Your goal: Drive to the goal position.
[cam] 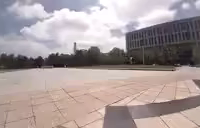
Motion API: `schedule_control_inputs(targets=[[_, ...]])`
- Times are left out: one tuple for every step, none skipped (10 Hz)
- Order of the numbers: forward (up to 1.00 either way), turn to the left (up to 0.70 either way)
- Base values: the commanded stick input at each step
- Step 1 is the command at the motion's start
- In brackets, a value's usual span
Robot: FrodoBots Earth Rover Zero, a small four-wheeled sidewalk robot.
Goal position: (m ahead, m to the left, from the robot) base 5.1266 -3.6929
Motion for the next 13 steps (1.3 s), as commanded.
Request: schedule_control_inputs(targets=[[1.0,0.0],[1.0,0.03],[1.0,0.37],[1.0,0.4],[1.0,0.4],[1.0,0.4],[1.0,0.4],[1.0,0.4],[1.0,0.4],[1.0,0.4],[1.0,0.4],[1.0,0.4],[1.0,0.4]])
